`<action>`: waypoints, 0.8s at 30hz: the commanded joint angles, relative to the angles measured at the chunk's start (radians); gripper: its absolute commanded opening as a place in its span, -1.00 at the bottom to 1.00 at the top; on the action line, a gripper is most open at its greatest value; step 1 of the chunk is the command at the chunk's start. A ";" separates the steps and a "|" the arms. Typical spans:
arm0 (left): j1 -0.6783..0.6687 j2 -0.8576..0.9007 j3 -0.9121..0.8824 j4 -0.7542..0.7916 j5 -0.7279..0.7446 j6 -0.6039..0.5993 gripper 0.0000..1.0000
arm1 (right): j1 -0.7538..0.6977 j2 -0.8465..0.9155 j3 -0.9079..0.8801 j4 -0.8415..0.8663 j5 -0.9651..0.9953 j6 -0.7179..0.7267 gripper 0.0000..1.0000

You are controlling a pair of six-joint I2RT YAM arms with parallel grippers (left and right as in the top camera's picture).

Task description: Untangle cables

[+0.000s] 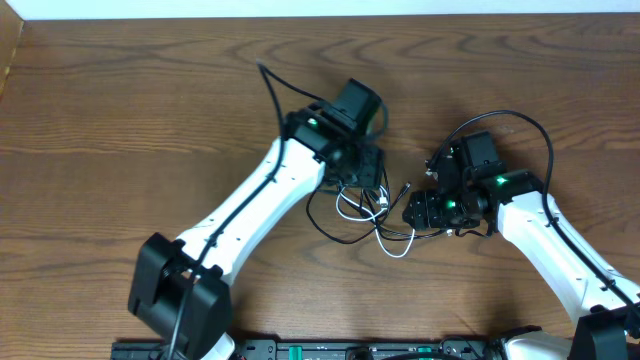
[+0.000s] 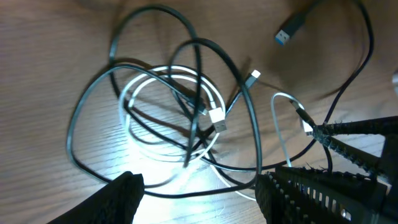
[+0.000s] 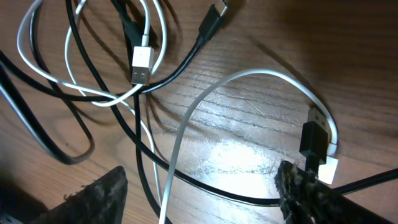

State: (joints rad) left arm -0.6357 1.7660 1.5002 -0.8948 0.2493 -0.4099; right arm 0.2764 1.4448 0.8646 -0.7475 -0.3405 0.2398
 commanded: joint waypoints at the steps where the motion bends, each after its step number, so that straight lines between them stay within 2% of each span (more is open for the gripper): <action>1: -0.030 0.050 -0.008 -0.001 -0.057 0.017 0.26 | 0.007 -0.001 0.008 -0.005 -0.003 -0.008 0.26; 3: -0.035 0.079 -0.008 0.007 -0.059 0.016 0.26 | 0.007 -0.001 0.008 -0.009 -0.004 -0.008 0.20; 9: -0.038 0.168 -0.008 0.051 -0.058 0.016 0.24 | 0.007 -0.001 0.008 -0.011 -0.009 -0.009 0.21; 11: -0.038 0.178 -0.008 0.051 -0.059 0.017 -0.26 | 0.007 -0.001 0.008 -0.011 -0.009 -0.009 0.21; 12: -0.038 0.178 -0.008 0.051 -0.059 0.017 -0.42 | 0.007 -0.001 0.008 -0.011 -0.009 -0.009 0.20; 13: -0.037 0.177 -0.008 0.052 -0.060 0.018 -0.82 | 0.007 -0.001 0.008 -0.011 -0.009 -0.009 0.20; 18: 0.017 0.123 0.039 0.013 -0.058 0.021 -0.85 | 0.007 -0.001 0.008 -0.010 -0.008 -0.009 0.04; 22: 0.079 -0.002 0.073 0.022 0.003 0.020 -0.85 | 0.007 -0.001 0.008 -0.013 -0.009 0.015 -0.11; 24: 0.097 -0.058 0.073 0.030 0.045 0.013 -0.85 | 0.007 -0.001 0.008 -0.016 -0.010 0.061 -0.28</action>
State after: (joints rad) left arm -0.5716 1.8484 1.5082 -0.8730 0.2321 -0.3950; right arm 0.2764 1.4448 0.8646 -0.7605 -0.3435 0.2462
